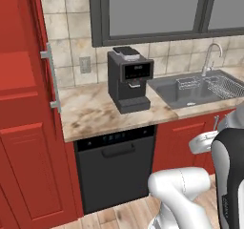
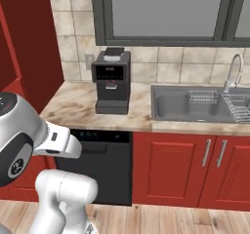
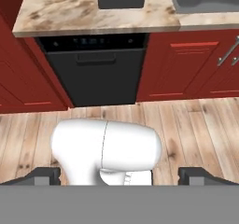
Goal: Pick up the bar soap and dish brush from the sink, and place them back in the cabinet, and close the cabinet doors.
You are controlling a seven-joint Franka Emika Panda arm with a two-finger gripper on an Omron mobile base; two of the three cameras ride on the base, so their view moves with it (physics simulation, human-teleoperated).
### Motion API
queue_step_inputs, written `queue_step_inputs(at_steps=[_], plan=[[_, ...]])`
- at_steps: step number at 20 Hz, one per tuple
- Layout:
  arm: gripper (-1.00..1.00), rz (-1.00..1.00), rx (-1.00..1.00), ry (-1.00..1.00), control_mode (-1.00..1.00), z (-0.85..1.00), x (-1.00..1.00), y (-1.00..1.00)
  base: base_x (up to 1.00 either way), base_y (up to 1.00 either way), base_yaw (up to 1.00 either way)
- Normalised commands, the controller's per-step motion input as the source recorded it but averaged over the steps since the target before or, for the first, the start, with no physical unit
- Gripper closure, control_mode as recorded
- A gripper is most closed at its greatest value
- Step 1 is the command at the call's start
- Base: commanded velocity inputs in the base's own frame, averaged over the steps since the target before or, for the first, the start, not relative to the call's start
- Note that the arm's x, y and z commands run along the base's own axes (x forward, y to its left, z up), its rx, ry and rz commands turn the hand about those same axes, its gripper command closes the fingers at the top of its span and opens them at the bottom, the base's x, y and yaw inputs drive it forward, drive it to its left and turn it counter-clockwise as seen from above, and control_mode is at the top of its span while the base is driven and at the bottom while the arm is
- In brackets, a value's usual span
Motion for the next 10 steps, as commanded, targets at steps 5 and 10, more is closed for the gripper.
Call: queue_step_inputs(at_steps=[5, 10], plan=[[-1.0, 0.0, 0.0, 0.0, 1.0, 0.0, 0.0, 0.0, 0.13, -0.64, 0.0], [-1.0, 0.0, 0.0, 0.0, 1.0, 0.0, 0.0, 0.0, 0.21, -0.64, 0.01]])
